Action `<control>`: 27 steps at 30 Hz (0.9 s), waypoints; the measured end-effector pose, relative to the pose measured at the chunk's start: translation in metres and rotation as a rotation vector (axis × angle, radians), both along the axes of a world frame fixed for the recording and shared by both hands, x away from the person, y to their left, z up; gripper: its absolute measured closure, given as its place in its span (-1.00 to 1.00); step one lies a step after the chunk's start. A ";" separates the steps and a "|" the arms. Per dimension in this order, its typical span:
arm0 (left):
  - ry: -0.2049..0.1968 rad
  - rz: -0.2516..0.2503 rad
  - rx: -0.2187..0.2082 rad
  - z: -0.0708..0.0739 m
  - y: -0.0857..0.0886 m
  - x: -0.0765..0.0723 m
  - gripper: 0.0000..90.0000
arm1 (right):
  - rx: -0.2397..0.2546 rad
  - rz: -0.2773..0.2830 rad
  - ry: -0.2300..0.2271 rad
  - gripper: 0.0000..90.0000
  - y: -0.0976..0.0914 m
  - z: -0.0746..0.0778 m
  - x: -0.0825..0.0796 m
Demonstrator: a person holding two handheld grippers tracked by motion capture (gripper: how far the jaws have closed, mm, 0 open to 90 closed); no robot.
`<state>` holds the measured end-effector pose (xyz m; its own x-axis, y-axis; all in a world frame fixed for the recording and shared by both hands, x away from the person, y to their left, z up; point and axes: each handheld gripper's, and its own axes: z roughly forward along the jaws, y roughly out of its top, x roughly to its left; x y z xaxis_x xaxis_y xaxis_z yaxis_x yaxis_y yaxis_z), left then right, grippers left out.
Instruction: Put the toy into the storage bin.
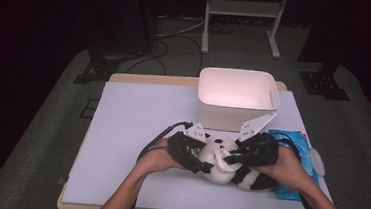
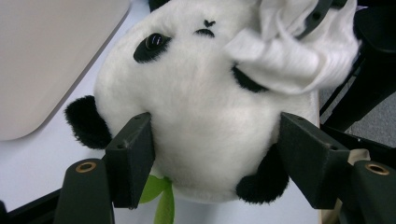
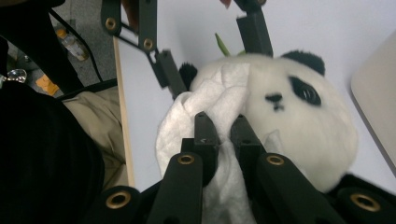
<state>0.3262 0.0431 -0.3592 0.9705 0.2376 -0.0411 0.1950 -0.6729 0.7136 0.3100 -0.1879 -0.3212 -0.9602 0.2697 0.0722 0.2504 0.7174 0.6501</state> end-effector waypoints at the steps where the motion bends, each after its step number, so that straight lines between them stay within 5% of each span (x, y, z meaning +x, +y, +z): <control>1: 0.002 0.000 -0.007 0.000 0.000 0.000 -0.33 | 0.002 -0.001 -0.003 0.85 -0.003 0.000 0.000; 6: -0.005 -0.008 -0.011 0.003 -0.004 -0.004 -0.33 | 0.004 -0.010 -0.016 0.85 -0.003 0.003 -0.003; 18: -0.015 -0.023 -0.008 0.006 -0.003 -0.006 -0.31 | -0.011 0.042 -0.042 0.85 0.034 0.009 0.008; 27: 0.016 0.003 0.004 -0.005 0.006 -0.001 -0.30 | -0.020 0.002 -0.034 0.85 0.013 0.004 0.003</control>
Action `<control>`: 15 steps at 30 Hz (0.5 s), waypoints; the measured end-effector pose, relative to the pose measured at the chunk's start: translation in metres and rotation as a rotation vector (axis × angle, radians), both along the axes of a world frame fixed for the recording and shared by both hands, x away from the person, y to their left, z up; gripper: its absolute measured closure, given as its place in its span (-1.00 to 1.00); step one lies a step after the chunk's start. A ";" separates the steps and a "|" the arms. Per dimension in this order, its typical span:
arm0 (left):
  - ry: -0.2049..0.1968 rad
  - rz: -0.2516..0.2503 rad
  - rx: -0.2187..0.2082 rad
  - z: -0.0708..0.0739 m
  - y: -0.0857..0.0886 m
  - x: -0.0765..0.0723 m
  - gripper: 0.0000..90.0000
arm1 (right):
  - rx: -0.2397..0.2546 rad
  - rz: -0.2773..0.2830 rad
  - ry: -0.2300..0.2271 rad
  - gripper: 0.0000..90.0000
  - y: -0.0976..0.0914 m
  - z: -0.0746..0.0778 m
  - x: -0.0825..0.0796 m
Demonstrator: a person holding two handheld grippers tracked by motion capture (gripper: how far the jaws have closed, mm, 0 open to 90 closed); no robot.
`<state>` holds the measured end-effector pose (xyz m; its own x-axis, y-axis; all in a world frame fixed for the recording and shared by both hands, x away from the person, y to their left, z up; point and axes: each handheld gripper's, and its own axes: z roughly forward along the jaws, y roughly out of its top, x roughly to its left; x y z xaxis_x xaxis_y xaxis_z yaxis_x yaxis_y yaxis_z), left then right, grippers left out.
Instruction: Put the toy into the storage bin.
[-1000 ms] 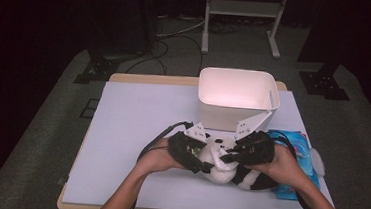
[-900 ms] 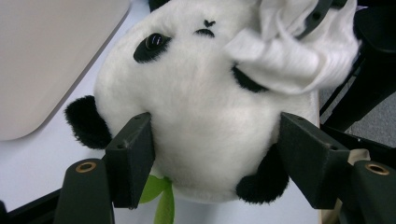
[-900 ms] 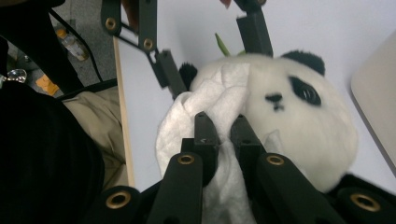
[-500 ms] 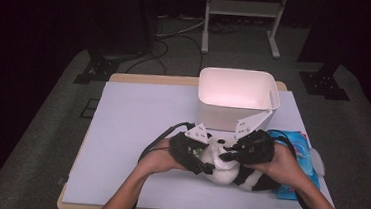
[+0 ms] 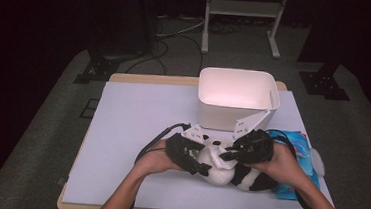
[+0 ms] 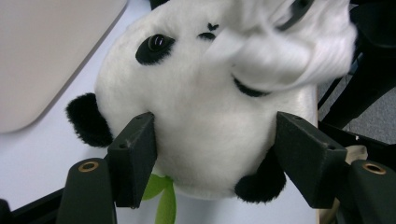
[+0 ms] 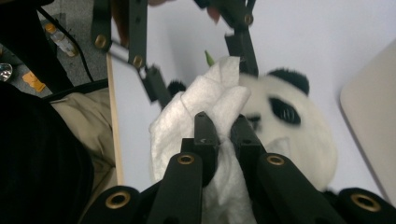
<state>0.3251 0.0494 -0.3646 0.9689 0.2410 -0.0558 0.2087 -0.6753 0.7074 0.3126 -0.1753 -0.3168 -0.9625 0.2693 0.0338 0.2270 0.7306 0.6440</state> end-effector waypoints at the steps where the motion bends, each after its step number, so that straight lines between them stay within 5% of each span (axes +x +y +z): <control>1: 0.004 0.004 -0.005 -0.002 0.001 0.000 -0.30 | -0.002 -0.005 0.005 0.85 -0.003 -0.002 -0.001; 6: 0.020 0.010 0.011 -0.005 0.004 0.002 -0.30 | 0.017 -0.001 0.016 0.85 -0.010 -0.009 -0.008; 12: 0.018 0.018 -0.040 0.000 0.008 0.003 -0.32 | 0.006 0.013 0.029 0.85 -0.005 -0.018 -0.009; 15: 0.018 0.005 -0.019 0.000 0.005 0.004 -0.29 | -0.014 0.030 0.031 0.85 0.003 -0.021 -0.010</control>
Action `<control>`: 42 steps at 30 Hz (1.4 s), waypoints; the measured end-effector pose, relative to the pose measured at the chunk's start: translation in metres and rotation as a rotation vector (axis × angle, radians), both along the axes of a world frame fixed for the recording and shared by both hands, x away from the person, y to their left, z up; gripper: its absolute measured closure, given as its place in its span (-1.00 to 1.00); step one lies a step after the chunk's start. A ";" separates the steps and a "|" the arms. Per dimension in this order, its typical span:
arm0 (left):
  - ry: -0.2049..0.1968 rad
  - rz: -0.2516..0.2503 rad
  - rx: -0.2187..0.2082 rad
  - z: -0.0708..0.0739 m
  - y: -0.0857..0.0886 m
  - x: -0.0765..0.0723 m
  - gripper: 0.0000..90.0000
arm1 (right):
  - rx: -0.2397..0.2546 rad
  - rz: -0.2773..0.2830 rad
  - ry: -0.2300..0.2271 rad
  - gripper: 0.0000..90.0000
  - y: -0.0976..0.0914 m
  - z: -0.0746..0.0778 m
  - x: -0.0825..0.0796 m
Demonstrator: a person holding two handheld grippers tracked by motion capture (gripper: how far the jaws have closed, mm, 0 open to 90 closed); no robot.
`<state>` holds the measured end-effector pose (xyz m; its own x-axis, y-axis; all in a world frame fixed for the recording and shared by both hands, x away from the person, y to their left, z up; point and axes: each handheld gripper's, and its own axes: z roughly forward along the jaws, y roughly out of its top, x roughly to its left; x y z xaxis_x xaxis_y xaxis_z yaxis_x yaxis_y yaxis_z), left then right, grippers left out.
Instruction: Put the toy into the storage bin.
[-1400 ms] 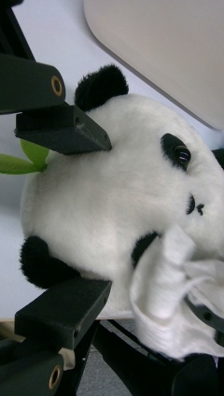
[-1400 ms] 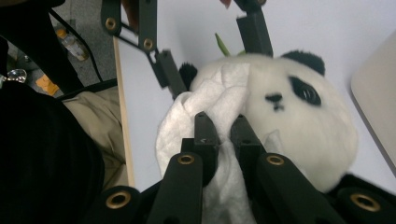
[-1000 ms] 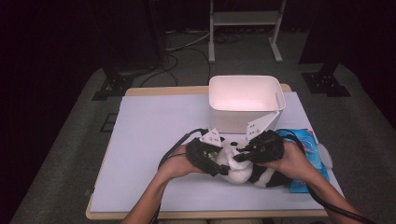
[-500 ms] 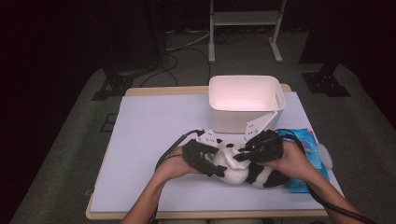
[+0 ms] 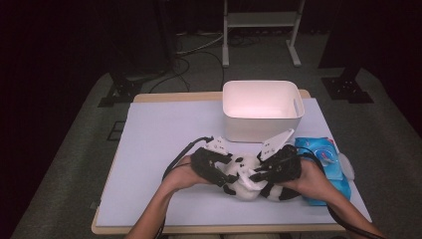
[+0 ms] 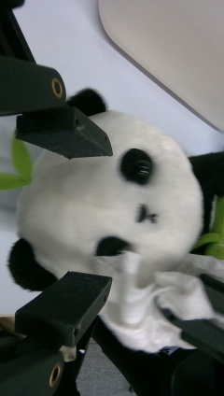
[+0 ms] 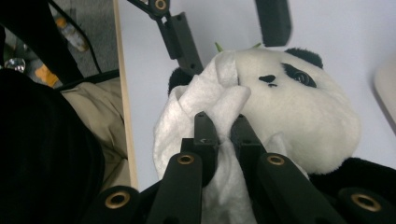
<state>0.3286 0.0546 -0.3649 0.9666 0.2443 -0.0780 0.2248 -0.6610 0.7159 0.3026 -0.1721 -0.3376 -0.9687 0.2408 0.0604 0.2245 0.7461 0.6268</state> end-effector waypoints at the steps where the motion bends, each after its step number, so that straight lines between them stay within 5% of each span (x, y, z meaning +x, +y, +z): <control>1: 0.004 -0.002 0.008 -0.002 -0.002 0.000 -0.28 | -0.005 0.008 -0.003 0.85 0.003 0.000 0.000; 7: 0.011 -0.009 0.011 -0.010 -0.001 -0.002 -0.27 | -0.001 0.007 -0.038 0.85 0.008 0.013 0.002; 22: 0.012 -0.006 0.030 -0.012 -0.001 -0.002 -0.27 | 0.053 -0.059 -0.049 0.85 -0.021 0.030 0.007; 36: 0.005 -0.016 0.019 -0.014 -0.002 -0.007 -0.28 | 0.022 0.002 -0.019 0.85 0.016 0.018 0.018; 42: 0.009 -0.023 0.008 -0.017 0.002 -0.010 -0.28 | -0.006 -0.012 -0.009 0.85 0.023 0.018 0.032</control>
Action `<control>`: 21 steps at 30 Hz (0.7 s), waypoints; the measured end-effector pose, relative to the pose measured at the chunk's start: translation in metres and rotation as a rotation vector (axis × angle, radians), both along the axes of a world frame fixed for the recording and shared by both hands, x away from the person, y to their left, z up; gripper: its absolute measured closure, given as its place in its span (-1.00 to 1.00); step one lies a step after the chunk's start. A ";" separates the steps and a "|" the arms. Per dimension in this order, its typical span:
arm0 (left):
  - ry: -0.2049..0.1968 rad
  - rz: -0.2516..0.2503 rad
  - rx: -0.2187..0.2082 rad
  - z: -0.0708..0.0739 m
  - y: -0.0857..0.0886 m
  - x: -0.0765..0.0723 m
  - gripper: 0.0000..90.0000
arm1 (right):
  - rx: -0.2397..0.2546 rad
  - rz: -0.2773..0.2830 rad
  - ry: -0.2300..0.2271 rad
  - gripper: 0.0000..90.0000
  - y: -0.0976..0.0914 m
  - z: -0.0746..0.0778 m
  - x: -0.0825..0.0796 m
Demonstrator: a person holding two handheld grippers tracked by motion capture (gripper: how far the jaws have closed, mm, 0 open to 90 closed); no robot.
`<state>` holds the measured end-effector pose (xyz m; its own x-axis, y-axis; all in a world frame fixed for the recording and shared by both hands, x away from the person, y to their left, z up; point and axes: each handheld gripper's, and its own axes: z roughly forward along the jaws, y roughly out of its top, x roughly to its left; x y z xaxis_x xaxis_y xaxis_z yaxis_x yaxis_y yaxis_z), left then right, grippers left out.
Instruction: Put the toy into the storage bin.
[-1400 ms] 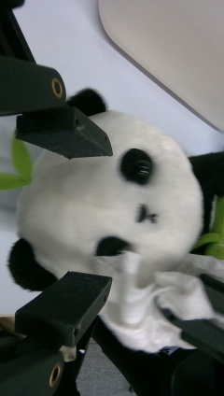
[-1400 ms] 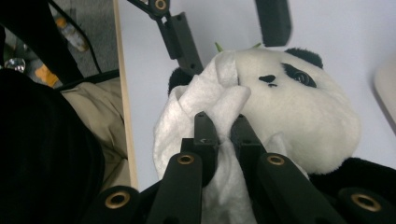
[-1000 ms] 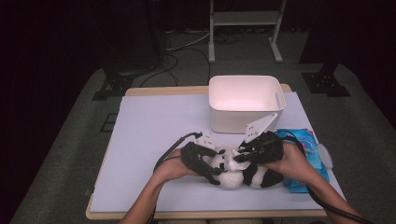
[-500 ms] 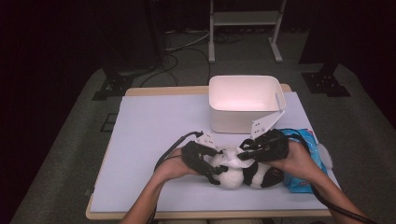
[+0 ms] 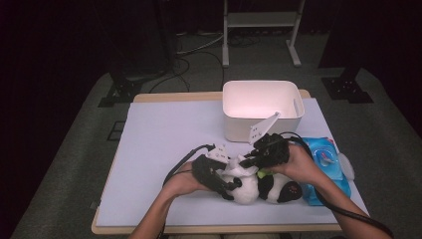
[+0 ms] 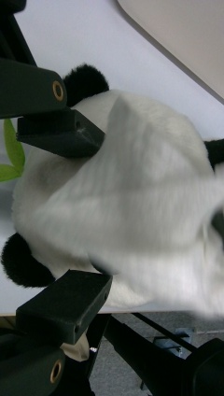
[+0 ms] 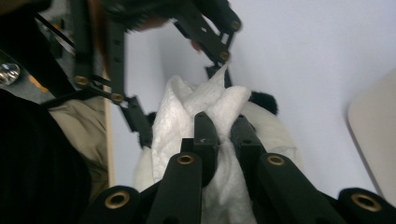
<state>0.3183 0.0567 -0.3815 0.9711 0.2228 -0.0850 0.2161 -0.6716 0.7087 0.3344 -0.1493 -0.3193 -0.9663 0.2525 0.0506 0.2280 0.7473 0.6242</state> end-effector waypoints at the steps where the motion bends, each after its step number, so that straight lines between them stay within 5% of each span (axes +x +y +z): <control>1: 0.001 0.002 -0.003 0.000 0.000 0.000 -0.28 | -0.010 -0.005 0.004 0.85 0.000 -0.002 0.003; 10: 0.009 0.002 0.012 0.001 0.000 0.001 -0.30 | -0.030 -0.058 0.028 0.85 -0.024 -0.013 0.005; 15: 0.025 0.003 -0.015 0.007 -0.003 0.003 -0.37 | -0.008 -0.087 0.049 0.85 -0.043 -0.020 0.000; 21: 0.017 0.008 -0.001 0.010 -0.017 0.005 -0.53 | -0.010 -0.053 0.044 0.84 -0.038 -0.024 -0.011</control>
<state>0.3237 0.0397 -0.3713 0.9677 0.2306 -0.1015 0.2335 -0.6688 0.7058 0.3235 -0.1871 -0.3436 -0.9485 0.3038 0.0899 0.2943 0.7394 0.6055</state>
